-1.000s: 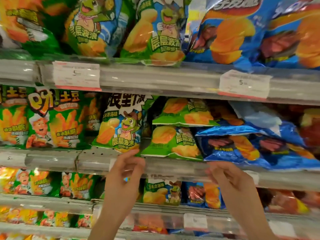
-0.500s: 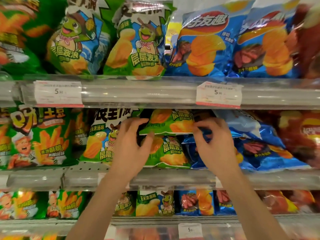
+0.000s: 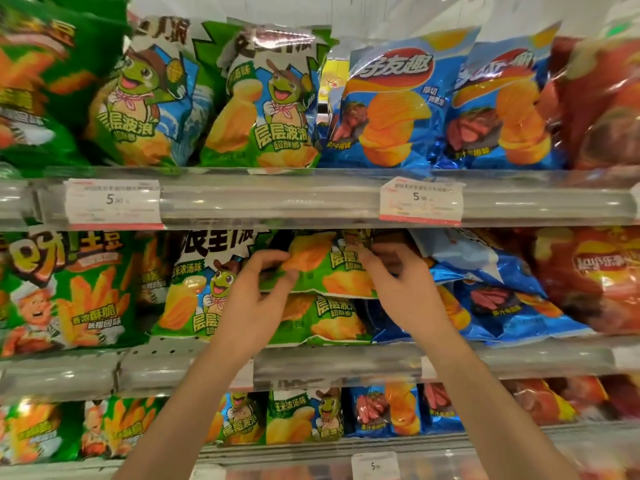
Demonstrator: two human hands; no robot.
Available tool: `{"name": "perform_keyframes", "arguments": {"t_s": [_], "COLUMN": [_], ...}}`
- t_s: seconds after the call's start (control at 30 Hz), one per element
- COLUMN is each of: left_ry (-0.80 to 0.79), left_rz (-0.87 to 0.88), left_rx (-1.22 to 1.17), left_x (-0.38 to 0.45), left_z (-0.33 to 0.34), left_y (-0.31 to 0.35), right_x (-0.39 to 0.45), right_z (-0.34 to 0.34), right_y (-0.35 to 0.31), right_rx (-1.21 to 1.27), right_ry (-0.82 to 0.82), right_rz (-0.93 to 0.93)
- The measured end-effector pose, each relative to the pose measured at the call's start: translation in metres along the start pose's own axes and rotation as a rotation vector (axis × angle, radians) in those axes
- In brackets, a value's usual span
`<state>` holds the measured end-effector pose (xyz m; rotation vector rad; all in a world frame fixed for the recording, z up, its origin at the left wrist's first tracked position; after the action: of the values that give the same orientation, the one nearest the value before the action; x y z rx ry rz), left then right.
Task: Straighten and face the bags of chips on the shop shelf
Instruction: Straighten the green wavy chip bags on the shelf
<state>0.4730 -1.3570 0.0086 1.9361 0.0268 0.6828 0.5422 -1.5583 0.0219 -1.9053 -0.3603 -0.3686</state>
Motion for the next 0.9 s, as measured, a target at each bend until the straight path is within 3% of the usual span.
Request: {"name": "perform_keyframes", "arguments": {"t_s": [0.3,0.47,0.67,0.9], "left_ry": [-0.035,-0.076,-0.236,-0.258], "left_rz": [-0.114,-0.253,-0.314,-0.313], "left_rx": [-0.043,-0.143,0.062,-0.027], "left_x": [-0.003,0.000,0.005,0.002], "left_z": [-0.009,-0.015,-0.006,-0.008], "left_y": [0.009,0.005,0.011,0.016], "right_x": [0.022,0.003,-0.038,-0.058], "right_z": [0.003,-0.006,-0.014,-0.014], "right_y": [-0.010,-0.013,-0.010,-0.012], "right_rx": [-0.196,-0.019,0.093,0.020], "right_ry": [-0.156,-0.094,-0.079,-0.211], "right_rz": [0.168,0.145,0.209,0.173]}}
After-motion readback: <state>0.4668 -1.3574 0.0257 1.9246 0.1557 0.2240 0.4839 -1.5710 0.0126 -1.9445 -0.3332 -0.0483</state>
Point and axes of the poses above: each hand's wrist, its own x-axis towards the middle knuckle, its own z-axis out of the palm, y = z × x, the point moved 2 cm from there along x, towards the middle knuckle
